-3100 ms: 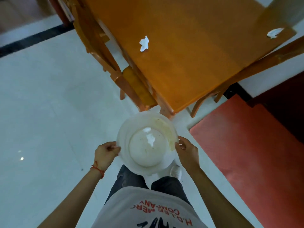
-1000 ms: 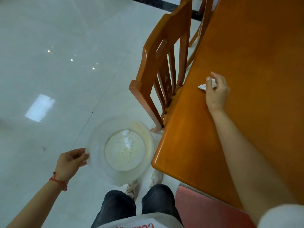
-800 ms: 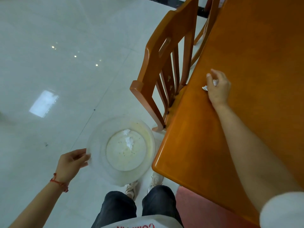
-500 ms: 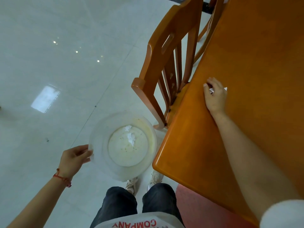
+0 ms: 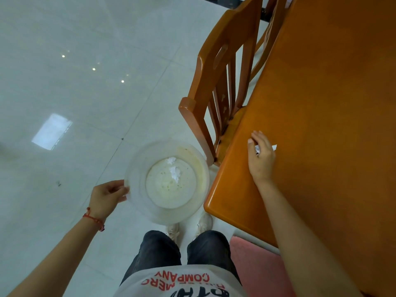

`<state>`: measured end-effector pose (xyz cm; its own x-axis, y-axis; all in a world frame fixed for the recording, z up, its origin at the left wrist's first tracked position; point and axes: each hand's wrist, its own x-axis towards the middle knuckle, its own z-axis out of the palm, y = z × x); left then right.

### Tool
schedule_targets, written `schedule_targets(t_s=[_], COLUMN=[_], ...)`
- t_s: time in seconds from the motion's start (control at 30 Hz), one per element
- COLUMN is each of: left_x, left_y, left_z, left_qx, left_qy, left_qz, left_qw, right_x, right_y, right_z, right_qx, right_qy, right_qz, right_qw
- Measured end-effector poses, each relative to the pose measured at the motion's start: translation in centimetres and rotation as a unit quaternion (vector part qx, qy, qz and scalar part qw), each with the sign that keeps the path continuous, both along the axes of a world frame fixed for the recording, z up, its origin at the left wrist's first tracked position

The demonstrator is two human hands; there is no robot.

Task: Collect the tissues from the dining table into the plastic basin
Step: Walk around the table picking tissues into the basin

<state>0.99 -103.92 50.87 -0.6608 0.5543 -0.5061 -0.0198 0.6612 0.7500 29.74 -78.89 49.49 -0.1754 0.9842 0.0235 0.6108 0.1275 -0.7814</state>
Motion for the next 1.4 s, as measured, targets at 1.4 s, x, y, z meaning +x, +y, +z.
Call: schedule_targets(t_s=[1.4], left_x=[-4.0], left_y=[-6.4], left_z=[-0.8], left_qx=[-0.013], left_qy=[-0.023], left_qz=[-0.085], left_qw=[0.996], right_x=[-6.8], right_y=[-22.8], right_z=[-0.3], right_qx=[-0.089], right_qy=[0.016], right_qz=[0.012], right_qw=[0.996])
